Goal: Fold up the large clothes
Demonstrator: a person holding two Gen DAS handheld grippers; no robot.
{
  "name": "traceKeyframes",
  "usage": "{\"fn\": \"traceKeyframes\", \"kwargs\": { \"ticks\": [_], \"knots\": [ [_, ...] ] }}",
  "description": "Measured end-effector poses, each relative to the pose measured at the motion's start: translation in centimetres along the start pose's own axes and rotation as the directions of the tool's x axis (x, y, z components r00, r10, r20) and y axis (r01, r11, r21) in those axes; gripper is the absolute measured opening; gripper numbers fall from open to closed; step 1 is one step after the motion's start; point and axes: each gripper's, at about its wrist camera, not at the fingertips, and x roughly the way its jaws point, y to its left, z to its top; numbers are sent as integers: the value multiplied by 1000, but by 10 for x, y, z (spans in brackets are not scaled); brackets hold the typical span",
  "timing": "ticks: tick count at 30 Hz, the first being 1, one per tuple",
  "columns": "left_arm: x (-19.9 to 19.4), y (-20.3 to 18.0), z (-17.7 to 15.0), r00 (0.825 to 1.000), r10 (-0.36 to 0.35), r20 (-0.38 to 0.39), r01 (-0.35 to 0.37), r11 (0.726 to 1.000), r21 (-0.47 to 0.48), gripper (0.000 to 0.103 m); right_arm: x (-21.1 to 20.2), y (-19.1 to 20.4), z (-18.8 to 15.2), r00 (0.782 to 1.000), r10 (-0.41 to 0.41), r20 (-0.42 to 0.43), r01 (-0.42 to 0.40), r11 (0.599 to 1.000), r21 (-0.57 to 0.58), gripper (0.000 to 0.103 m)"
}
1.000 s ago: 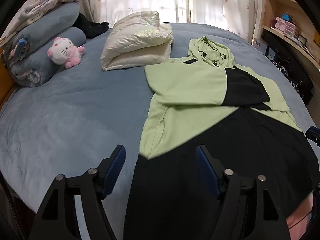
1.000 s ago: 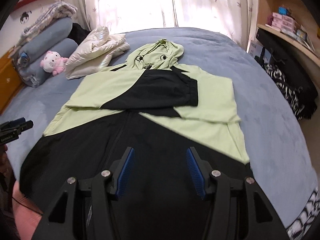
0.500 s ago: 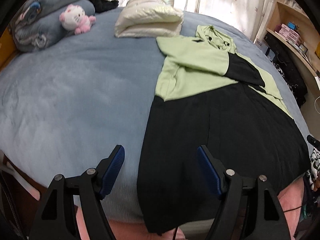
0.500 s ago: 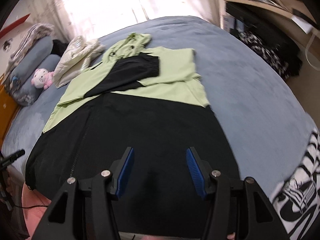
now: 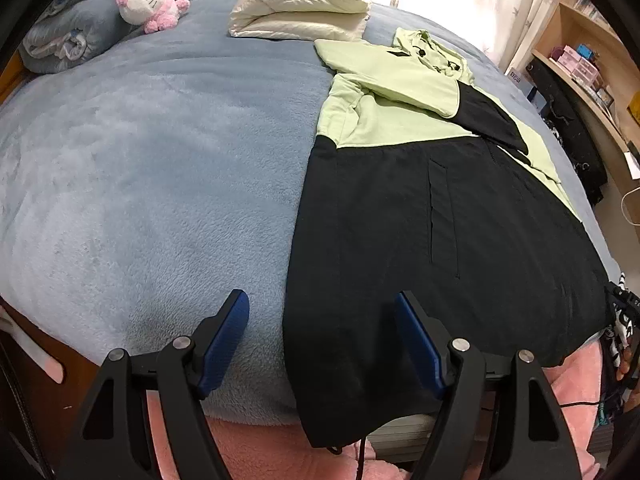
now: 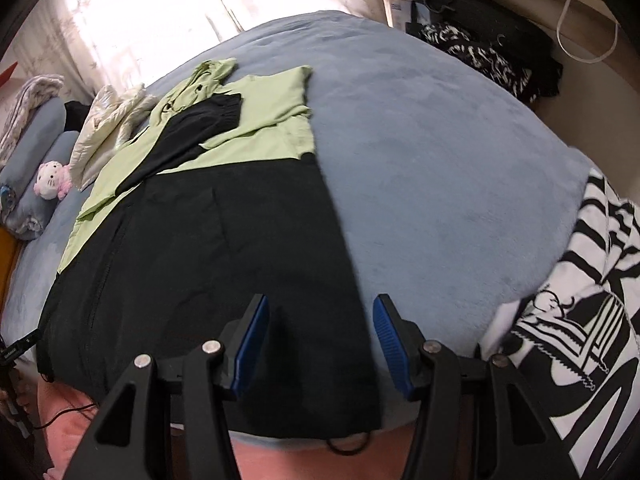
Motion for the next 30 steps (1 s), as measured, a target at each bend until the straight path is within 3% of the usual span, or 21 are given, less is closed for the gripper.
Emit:
{"fn": "traceKeyframes", "kwargs": {
  "ticks": [3, 9, 13, 18, 23, 24, 27, 29, 30],
  "knots": [
    [2, 3, -1, 1000, -7, -9, 7, 1000, -1, 74, 2, -11, -1, 1000, 19, -16, -18, 1000, 20, 54],
    [4, 6, -10, 998, -57, -7, 57, 998, 6, 78, 8, -17, -15, 984, 165, -70, -164, 986, 19, 54],
    [6, 8, -14, 995, -99, -11, 99, 995, 3, 79, 10, -12, -25, 974, 215, -74, -215, 977, 1, 54],
    [15, 14, -16, 988, -153, -7, 153, 988, -35, 81, 18, -16, -26, 971, 225, -80, -225, 974, 7, 54],
    [17, 1, -20, 992, -128, -16, 128, 991, 26, 79, 23, -11, -28, 981, 183, -63, -185, 982, -29, 50],
    [17, -6, -22, 992, -122, -26, 123, 991, 50, 74, 23, -9, -28, 985, 165, -53, -167, 985, -39, 48],
    [18, -22, -25, 993, -107, -55, 112, 988, 105, 56, 18, -13, -29, 983, 182, -30, -182, 983, -8, 24],
    [20, -28, -24, 994, -86, -66, 94, 989, 112, 45, 15, -17, -29, 980, 197, -15, -197, 980, 18, 20],
    [21, -27, -22, 993, -97, -72, 103, 991, 90, 29, 13, -16, -30, 981, 195, -7, -195, 981, 24, 20]
  ]
}}
